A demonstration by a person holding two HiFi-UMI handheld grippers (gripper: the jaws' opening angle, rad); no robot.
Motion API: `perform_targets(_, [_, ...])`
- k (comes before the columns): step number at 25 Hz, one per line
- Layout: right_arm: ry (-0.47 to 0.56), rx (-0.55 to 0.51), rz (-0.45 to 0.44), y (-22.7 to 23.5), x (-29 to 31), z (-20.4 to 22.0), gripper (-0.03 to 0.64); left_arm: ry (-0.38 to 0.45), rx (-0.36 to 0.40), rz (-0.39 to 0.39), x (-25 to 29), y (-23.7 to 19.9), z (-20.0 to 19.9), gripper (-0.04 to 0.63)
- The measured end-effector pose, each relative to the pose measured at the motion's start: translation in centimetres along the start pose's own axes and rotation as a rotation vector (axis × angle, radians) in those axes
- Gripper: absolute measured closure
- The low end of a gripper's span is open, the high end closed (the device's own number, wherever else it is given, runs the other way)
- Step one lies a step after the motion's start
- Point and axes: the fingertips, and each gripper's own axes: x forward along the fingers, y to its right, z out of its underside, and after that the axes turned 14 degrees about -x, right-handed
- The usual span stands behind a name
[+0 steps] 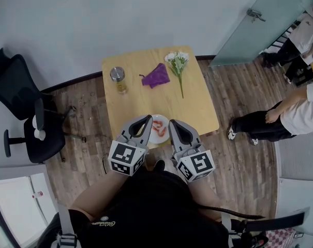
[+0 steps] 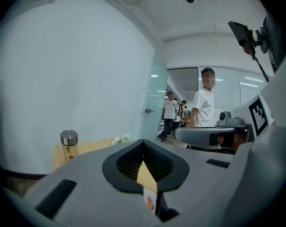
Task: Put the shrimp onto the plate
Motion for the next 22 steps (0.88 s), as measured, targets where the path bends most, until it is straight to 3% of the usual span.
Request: perform_targets(22, [-0.008, -0.008, 0.004, -0.08, -0.14, 0.3, 0.617, -0.013, 0.001, -0.01, -0.26, -0.2, 0.5, 0.594])
